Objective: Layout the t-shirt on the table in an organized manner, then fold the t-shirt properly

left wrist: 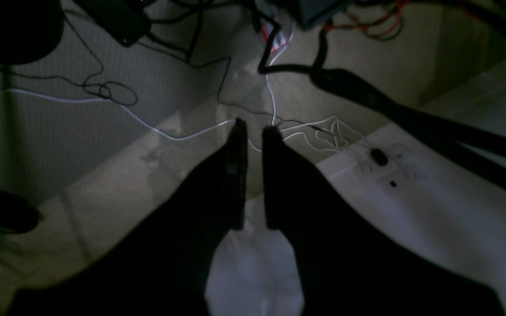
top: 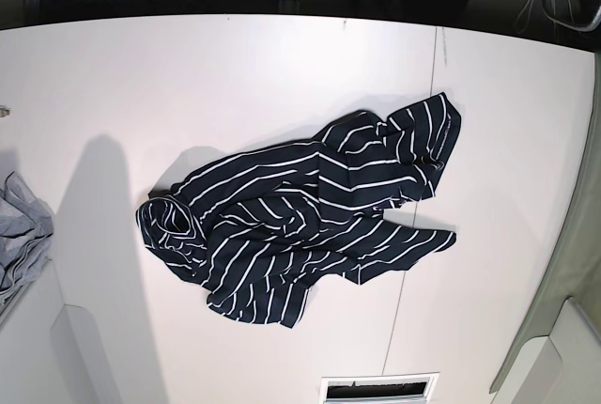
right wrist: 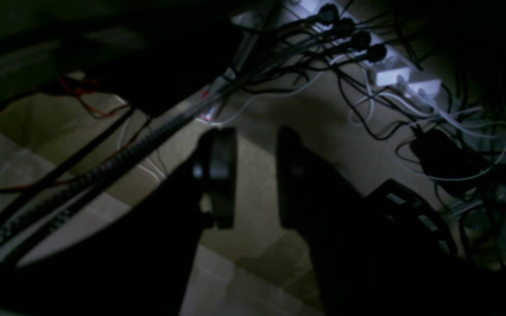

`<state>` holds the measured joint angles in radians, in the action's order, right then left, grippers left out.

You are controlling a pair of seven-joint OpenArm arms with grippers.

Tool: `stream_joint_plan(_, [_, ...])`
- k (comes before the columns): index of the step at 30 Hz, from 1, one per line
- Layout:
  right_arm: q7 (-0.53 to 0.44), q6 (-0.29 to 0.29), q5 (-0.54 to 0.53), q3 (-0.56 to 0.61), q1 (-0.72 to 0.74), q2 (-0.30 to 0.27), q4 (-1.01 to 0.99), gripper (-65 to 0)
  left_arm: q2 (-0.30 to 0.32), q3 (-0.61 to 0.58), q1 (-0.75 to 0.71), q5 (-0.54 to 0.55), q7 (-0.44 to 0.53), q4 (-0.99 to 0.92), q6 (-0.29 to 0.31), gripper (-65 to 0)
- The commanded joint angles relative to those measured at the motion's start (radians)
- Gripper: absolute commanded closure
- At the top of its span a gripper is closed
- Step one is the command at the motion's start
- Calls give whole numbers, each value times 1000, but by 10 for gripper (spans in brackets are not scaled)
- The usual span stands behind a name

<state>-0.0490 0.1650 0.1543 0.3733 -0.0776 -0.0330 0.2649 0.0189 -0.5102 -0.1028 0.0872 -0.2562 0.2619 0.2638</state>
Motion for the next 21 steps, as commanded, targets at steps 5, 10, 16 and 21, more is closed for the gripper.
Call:
stream_joint_plan(5, [-8, 14, 3, 1, -3, 0, 6, -161, -2, 1, -3, 2, -6, 15, 10, -94])
stream_joint_plan(10, [-8, 14, 3, 1, -3, 0, 6, -161, -2, 1, -4, 2, -6, 15, 10, -94])
stream_joint_plan(16, [-8, 14, 3, 1, -3, 0, 8, -161, -2, 1, -18, 3, 5, 15, 10, -94])
stream_joint_plan(21, [-8, 14, 3, 1, -4, 0, 11, -161, -2, 1, -18, 3, 5, 15, 9, -94])
